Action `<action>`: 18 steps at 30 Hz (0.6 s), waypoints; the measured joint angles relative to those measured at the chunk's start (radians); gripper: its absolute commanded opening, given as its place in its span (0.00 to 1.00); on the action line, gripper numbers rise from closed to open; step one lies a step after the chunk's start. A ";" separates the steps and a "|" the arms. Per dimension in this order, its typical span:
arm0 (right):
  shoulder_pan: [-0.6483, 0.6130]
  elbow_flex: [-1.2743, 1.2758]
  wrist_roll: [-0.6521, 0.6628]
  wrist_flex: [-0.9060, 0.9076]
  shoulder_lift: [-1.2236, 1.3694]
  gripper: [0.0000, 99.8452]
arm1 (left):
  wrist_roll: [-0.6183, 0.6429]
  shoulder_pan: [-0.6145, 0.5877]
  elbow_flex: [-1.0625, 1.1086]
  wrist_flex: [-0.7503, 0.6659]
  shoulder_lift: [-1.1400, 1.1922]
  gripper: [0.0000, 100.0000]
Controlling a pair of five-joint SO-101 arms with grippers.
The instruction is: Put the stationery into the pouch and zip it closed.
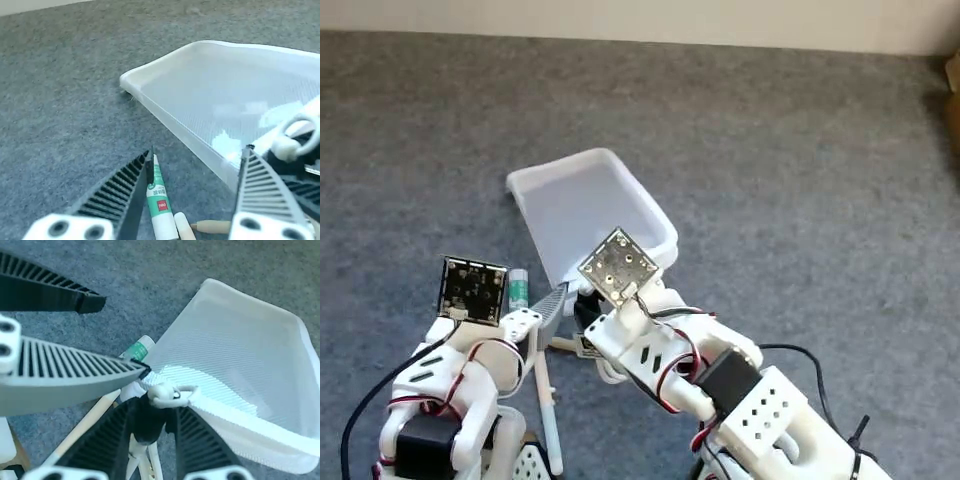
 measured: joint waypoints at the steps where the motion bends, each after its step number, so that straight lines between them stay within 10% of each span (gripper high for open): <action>1: 0.000 0.000 0.000 0.000 0.000 0.00 | -0.005 0.009 0.000 0.003 0.000 0.27; 18: 0.003 0.000 0.000 -0.002 0.000 0.00 | -0.020 0.052 0.002 0.034 0.000 0.27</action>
